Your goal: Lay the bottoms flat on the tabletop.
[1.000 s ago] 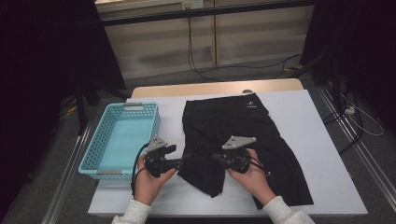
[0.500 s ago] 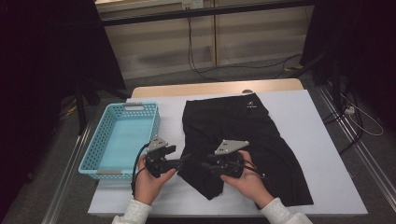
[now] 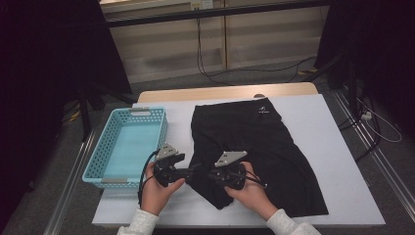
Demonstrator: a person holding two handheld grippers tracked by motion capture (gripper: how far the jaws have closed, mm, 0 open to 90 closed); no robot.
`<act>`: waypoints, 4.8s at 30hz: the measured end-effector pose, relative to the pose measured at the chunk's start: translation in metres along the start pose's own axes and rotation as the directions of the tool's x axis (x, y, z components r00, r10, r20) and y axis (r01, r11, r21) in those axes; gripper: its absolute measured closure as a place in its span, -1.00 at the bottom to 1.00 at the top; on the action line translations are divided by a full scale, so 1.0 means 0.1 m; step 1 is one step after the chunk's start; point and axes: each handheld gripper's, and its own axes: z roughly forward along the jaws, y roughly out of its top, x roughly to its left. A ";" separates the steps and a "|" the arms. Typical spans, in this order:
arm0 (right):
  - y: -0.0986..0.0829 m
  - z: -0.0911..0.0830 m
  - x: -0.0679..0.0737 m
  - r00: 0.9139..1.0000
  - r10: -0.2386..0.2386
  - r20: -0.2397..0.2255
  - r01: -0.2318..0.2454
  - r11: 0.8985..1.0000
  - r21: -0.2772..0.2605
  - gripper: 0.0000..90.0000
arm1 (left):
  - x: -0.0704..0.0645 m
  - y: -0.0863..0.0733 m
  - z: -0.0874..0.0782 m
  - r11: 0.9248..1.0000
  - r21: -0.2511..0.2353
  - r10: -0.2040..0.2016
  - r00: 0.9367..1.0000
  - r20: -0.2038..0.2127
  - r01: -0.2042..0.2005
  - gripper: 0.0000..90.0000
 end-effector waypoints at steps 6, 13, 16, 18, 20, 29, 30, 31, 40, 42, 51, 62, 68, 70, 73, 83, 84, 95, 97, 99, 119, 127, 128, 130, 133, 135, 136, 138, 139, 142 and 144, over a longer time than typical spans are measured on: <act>-0.02 -0.03 -0.07 1.000 0.019 -0.018 -0.019 1.000 0.000 1.00 | 0.01 -0.01 -0.02 1.000 0.009 0.005 1.000 0.008 -0.005 -0.47; -0.03 -0.21 -0.25 0.995 0.099 0.022 -0.097 0.992 -0.083 1.00 | 0.03 -0.01 -0.05 1.000 0.015 0.007 1.000 0.003 -0.007 -0.50; -0.06 -0.27 -0.32 0.989 0.142 0.048 -0.136 0.985 -0.104 1.00 | 0.03 -0.03 -0.02 0.999 0.033 0.015 1.000 0.006 -0.015 -0.49; -0.08 -0.30 -0.35 0.985 0.160 0.066 -0.152 0.983 -0.108 1.00 | 0.02 -0.05 0.01 0.999 0.044 0.020 1.000 0.006 -0.021 -0.48; -0.09 -0.31 -0.37 0.983 0.168 0.070 -0.159 0.981 -0.111 1.00 | 0.02 -0.07 0.05 0.998 0.059 0.020 1.000 0.007 -0.021 -0.46; -0.11 -0.32 -0.36 0.986 0.153 0.069 -0.145 0.983 -0.110 1.00 | 0.02 -0.21 0.22 0.993 0.106 0.044 0.999 0.025 -0.047 0.03; -0.11 -0.31 -0.36 0.987 0.144 0.065 -0.136 0.985 -0.108 1.00 | 0.02 -0.21 0.22 0.994 0.106 0.038 0.999 0.027 -0.040 0.11; -0.11 -0.31 -0.35 0.988 0.140 0.063 -0.133 0.985 -0.107 1.00 | 0.02 -0.21 0.22 0.994 0.108 0.024 0.999 0.031 -0.027 0.23; -0.10 -0.31 -0.32 0.990 0.124 0.064 -0.117 0.988 -0.098 0.70 | -0.06 -0.19 0.20 0.986 0.167 -0.015 0.998 0.069 0.004 0.93; -0.10 -0.34 -0.30 0.991 0.114 0.068 -0.106 0.989 -0.104 0.55 | -0.05 -0.17 0.16 0.985 0.173 -0.032 0.997 0.077 0.018 0.96; -0.15 -0.55 -0.25 0.992 0.099 0.083 -0.091 0.991 -0.094 0.32 | -0.07 -0.07 -0.16 0.991 0.132 -0.042 0.996 0.078 0.032 0.98; -0.18 -0.27 -0.09 0.995 0.068 0.067 -0.067 0.998 -0.016 0.36 | -0.03 -0.09 -0.17 0.991 0.126 -0.055 0.996 0.071 0.046 0.98; -0.19 -0.22 -0.07 0.997 0.030 0.072 -0.032 0.999 0.024 1.00 | -0.03 -0.10 -0.13 0.990 0.128 -0.062 0.996 0.068 0.053 0.98; -0.20 -0.25 -0.09 0.997 0.036 0.067 -0.037 0.999 0.017 1.00 | -0.02 -0.10 -0.14 0.991 0.118 -0.067 0.995 0.069 0.059 0.97; -0.19 -0.33 -0.15 0.997 0.052 0.060 -0.051 0.999 -0.011 1.00 | -0.02 -0.09 -0.14 0.992 0.111 -0.069 0.995 0.066 0.062 0.96; -0.24 -0.63 -0.40 0.988 0.112 0.108 -0.107 0.993 -0.055 1.00 | -0.03 -0.13 -0.03 0.993 0.100 -0.066 0.996 0.066 0.059 0.71; -0.25 -0.63 -0.43 0.986 0.115 0.123 -0.110 0.993 -0.049 1.00 | -0.04 -0.13 -0.02 0.994 0.097 -0.060 0.996 0.059 0.054 0.63; -0.30 -0.56 -0.47 0.985 0.108 0.132 -0.106 0.994 -0.018 0.98 | -0.04 -0.20 0.08 0.990 0.132 -0.057 0.997 0.053 0.049 0.22; -0.30 -0.56 -0.47 0.984 0.108 0.139 -0.107 0.994 -0.017 0.96 | -0.04 -0.21 0.10 0.989 0.145 -0.050 0.997 0.052 0.042 0.23; -0.31 -0.56 -0.46 0.984 0.108 0.139 -0.107 0.994 -0.017 0.92 | -0.06 -0.23 0.12 0.987 0.155 -0.052 0.997 0.054 0.043 0.27; -0.16 -0.49 -0.15 0.995 0.017 0.096 -0.014 0.999 -0.033 0.17 | -0.17 -0.06 -0.13 0.980 0.178 -0.113 0.983 0.148 0.086 0.97; -0.19 -0.32 0.00 0.999 -0.035 0.040 0.034 0.999 0.019 0.15 | -0.20 -0.13 -0.19 0.974 0.206 -0.127 0.981 0.144 0.096 0.96; -0.20 -0.30 0.02 0.999 -0.040 0.036 0.039 0.999 0.024 0.15 | -0.19 -0.14 -0.19 0.973 0.208 -0.129 0.982 0.140 0.098 0.96; -0.20 -0.27 0.05 0.998 -0.055 0.024 0.054 0.998 0.044 0.14 | -0.16 -0.17 -0.18 0.971 0.218 -0.133 0.983 0.131 0.102 0.96; -0.24 -0.22 0.09 0.996 -0.087 0.029 0.086 0.995 0.042 0.08 | -0.15 -0.16 -0.15 0.976 0.209 -0.089 0.991 0.102 0.066 0.74; -0.23 -0.23 0.08 0.997 -0.080 0.019 0.079 0.996 0.046 0.09 | -0.13 -0.14 -0.14 0.979 0.180 -0.110 0.990 0.093 0.092 0.44; -0.24 -0.24 0.07 0.997 -0.077 0.016 0.076 0.996 0.046 0.09 | -0.12 -0.13 -0.14 0.980 0.171 -0.120 0.988 0.092 0.103 0.33; -0.24 -0.25 0.06 0.997 -0.079 0.016 0.078 0.996 0.046 0.17 | -0.10 -0.12 -0.10 0.984 0.142 -0.117 0.991 0.068 0.106 0.06; -0.25 -0.25 0.05 0.997 -0.076 0.020 0.075 0.996 0.046 0.21 | -0.08 -0.11 -0.08 0.986 0.134 -0.105 0.993 0.052 0.097 0.02; -0.25 -0.29 0.04 0.997 -0.066 0.030 0.065 0.997 0.052 0.53 | -0.03 -0.11 0.02 0.988 0.115 -0.111 0.993 0.029 0.107 -0.10; -0.26 -0.31 0.01 0.999 -0.043 0.019 0.042 0.998 0.047 0.68 | -0.02 -0.10 0.07 0.986 0.120 -0.123 0.992 0.034 0.118 -0.10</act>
